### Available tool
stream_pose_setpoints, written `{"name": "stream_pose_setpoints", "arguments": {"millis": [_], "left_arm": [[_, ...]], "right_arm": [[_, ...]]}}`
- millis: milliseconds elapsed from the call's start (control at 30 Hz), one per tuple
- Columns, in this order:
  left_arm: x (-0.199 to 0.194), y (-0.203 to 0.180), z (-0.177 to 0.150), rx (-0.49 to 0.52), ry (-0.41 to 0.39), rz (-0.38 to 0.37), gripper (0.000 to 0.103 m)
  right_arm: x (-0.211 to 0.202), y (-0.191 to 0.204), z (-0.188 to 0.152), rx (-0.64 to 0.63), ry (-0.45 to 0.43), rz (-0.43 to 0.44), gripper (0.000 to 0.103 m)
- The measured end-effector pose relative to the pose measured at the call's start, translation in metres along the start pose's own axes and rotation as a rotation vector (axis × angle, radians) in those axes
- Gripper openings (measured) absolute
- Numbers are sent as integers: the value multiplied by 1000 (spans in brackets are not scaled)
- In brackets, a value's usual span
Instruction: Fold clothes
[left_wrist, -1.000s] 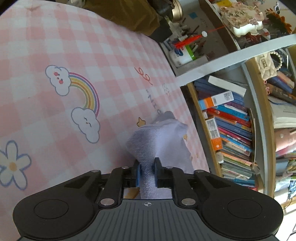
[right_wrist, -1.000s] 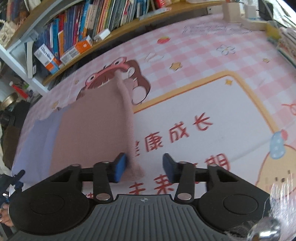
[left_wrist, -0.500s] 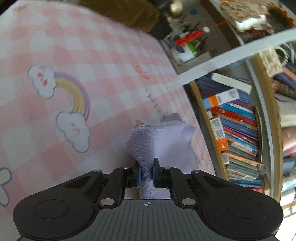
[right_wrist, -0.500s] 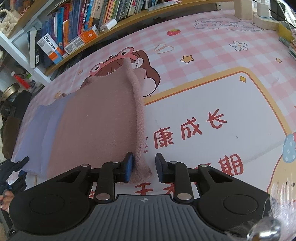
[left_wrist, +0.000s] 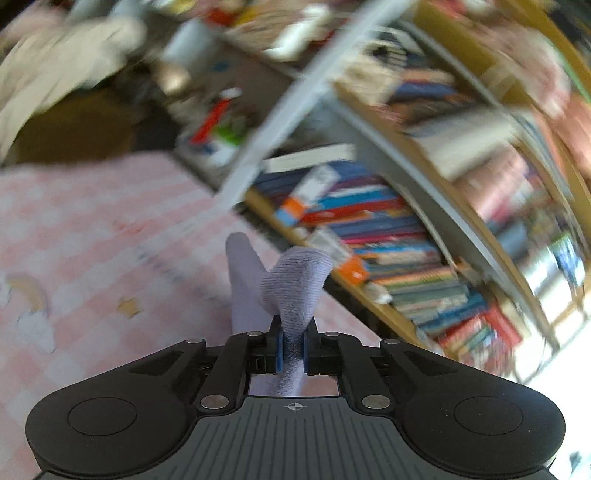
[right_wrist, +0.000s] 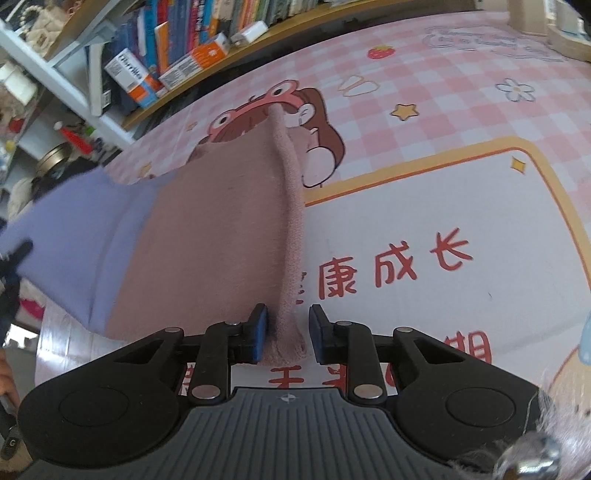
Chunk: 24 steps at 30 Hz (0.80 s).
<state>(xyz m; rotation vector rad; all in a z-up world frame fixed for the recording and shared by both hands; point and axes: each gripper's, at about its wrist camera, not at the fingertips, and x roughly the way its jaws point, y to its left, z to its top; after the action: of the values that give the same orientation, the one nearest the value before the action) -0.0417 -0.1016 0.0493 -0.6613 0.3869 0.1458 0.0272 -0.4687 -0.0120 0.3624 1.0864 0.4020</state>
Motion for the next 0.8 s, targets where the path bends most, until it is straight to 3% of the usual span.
{"name": "stream_pose_setpoints", "arguments": {"millis": [100,300,367,433,533,600,800], "left_arm": [[-7,-45,-15,140,-10,-29,8],[1,-115,-94,548,116,-35,9],[3,-138,-120,684,159,-36,14],[16,-148,-153,817,278,17,15],[21,-152,-179,921,293,69,17],[22,-152,-183,934,295,87,19],[12,-162,-192,939,318,47,45]], "right_arm": [[2,-2,2,-40,13,33,22],[3,-14,8,-76,49,113,22],[3,-20,10,-72,66,147,22],[3,-25,12,-76,82,172,20],[1,-32,13,-82,99,201,20],[0,-35,14,-82,107,217,20],[-1,-41,17,-79,121,241,24]]}}
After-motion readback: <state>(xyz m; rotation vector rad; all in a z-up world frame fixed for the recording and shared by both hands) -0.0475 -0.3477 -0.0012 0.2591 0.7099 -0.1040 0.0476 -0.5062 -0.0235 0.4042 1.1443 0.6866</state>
